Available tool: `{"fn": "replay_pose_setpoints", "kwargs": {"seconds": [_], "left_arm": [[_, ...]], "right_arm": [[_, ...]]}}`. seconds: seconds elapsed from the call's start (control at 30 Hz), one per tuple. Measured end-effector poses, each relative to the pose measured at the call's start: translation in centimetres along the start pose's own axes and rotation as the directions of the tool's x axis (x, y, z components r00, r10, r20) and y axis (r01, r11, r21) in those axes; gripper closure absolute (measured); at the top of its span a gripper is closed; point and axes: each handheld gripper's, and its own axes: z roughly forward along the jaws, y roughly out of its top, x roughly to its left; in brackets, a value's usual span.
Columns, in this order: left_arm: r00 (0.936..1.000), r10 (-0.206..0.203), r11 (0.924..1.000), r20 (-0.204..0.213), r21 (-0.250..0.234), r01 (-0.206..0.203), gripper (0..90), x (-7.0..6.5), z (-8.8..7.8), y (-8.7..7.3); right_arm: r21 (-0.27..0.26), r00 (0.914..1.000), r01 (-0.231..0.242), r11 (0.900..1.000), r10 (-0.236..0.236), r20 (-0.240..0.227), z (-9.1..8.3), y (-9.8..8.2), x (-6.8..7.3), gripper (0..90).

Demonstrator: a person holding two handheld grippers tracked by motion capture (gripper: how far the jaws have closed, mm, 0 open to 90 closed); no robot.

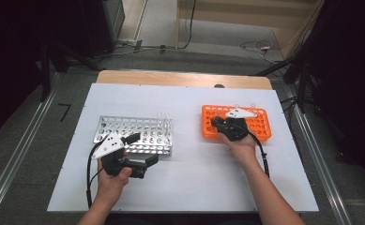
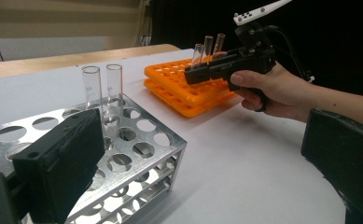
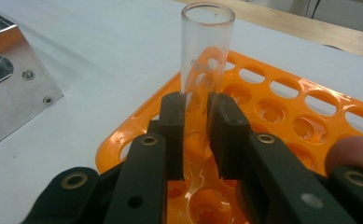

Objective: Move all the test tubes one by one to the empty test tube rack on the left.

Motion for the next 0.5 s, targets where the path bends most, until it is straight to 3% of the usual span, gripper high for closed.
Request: {"fn": "replay_pose_setpoints", "kwargs": {"seconds": [0.33, 0.5], "left_arm": [[1.0000, 0.007, 0.9999, 0.003, 0.008, -0.007, 0.0, -0.1, 0.2, 0.0], [1.0000, 0.009, 0.9999, 0.003, 0.013, -0.009, 0.0, -0.2, 0.3, -0.1]], "right_arm": [[-0.077, 0.9996, -0.018, 0.997, 0.017, -0.021, -2.2, 0.9, -0.3, 74.0], [-0.088, 0.9994, -0.011, 0.996, 0.008, -0.034, -3.6, 1.2, 0.4, 74.0]]}}
